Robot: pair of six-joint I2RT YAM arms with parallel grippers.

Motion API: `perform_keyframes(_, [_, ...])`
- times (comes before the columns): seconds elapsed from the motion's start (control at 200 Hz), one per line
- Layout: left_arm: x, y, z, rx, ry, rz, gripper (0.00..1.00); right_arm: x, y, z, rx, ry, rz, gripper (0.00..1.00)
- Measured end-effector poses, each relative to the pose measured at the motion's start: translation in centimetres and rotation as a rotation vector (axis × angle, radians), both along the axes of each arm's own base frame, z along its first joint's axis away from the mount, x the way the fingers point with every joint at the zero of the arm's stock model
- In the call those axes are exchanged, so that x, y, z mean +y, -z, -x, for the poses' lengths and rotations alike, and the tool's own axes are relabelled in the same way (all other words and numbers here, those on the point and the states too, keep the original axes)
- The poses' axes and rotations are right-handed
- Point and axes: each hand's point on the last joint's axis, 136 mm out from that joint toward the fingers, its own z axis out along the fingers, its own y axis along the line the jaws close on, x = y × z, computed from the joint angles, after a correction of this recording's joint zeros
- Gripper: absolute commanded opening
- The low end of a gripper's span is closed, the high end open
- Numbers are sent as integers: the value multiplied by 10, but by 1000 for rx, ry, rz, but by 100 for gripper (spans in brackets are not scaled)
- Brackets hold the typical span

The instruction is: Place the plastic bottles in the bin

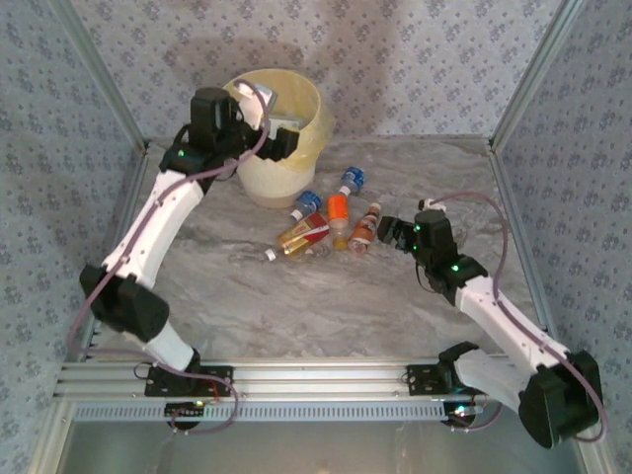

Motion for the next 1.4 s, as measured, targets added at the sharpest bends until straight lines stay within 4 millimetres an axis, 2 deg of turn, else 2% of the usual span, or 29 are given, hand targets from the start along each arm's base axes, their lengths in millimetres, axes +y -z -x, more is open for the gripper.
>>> perform_keyframes(0.1, [-5, 1, 25, -6, -17, 44, 98, 16, 19, -2, 65, 2, -2, 98])
perform_keyframes(0.185, [-1, 8, 40, 31, -56, 83, 98, 30, 31, -4, 103, -2, 16, 96])
perform_keyframes(0.325, [22, 29, 57, 110, -165, 132, 98, 47, 39, -11, 127, 18, 32, 90])
perform_keyframes(0.47, [46, 52, 74, 149, -254, 126, 98, 59, 49, -23, 157, 41, 59, 89])
perform_keyframes(0.58, [60, 58, 82, 146, -306, 111, 98, 66, 61, -31, 195, 66, 95, 88])
perform_keyframes(0.824, [69, 54, 83, 124, -343, 115, 98, 80, 93, -45, 279, 62, 157, 85])
perform_keyframes(0.994, [66, 64, 78, 146, -345, 100, 98, 80, 114, -47, 321, 76, 186, 81])
perform_keyframes(1.174, [61, 82, 70, 192, -348, 76, 98, 77, 127, -53, 333, 102, 182, 72])
perform_keyframes(1.399, [57, 87, 66, 210, -344, 75, 98, 66, 144, -65, 317, 111, 163, 60])
